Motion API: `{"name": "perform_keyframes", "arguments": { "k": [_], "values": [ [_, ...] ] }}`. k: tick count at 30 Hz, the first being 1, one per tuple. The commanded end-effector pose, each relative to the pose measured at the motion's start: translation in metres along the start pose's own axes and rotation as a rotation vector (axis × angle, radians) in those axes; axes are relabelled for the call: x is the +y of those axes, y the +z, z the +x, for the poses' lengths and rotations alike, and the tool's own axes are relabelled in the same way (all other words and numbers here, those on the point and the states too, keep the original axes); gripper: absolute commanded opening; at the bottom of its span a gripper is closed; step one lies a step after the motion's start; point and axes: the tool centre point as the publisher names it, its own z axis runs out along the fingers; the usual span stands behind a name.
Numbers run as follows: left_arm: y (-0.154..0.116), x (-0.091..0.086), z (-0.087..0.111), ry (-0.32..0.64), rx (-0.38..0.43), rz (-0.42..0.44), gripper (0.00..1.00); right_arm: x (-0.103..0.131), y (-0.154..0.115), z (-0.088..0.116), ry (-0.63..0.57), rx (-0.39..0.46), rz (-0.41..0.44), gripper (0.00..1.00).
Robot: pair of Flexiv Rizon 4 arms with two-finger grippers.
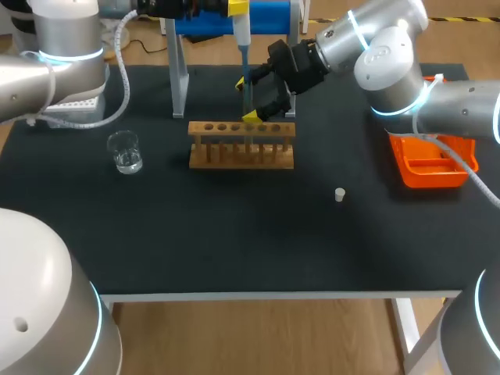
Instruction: Invert the test tube, pick up the pipette, mount the tip to pipette, aspirate from beaker and dispense into the tube, eject the tip, return the pipette, and cap with the stopper.
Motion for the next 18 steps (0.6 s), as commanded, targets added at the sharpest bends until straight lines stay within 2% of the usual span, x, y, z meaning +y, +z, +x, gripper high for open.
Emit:
{"name": "perform_keyframes", "arguments": {
  "k": [1, 9, 18],
  "values": [
    [0.0, 0.0, -0.001, 0.001, 0.0, 0.0, 0.0, 0.009, -0.033, 0.017, -0.01, -0.015, -0.007, 1.0],
    [0.0, 0.0, -0.001, 0.001, 0.0, 0.0, 0.0, 0.027, -0.093, 0.032, -0.046, -0.045, -0.032, 1.0],
    [0.0, 0.0, -0.001, 0.001, 0.0, 0.0, 0.0, 0.049, -0.154, 0.048, -0.097, -0.096, -0.011, 1.0]
  ]
}}
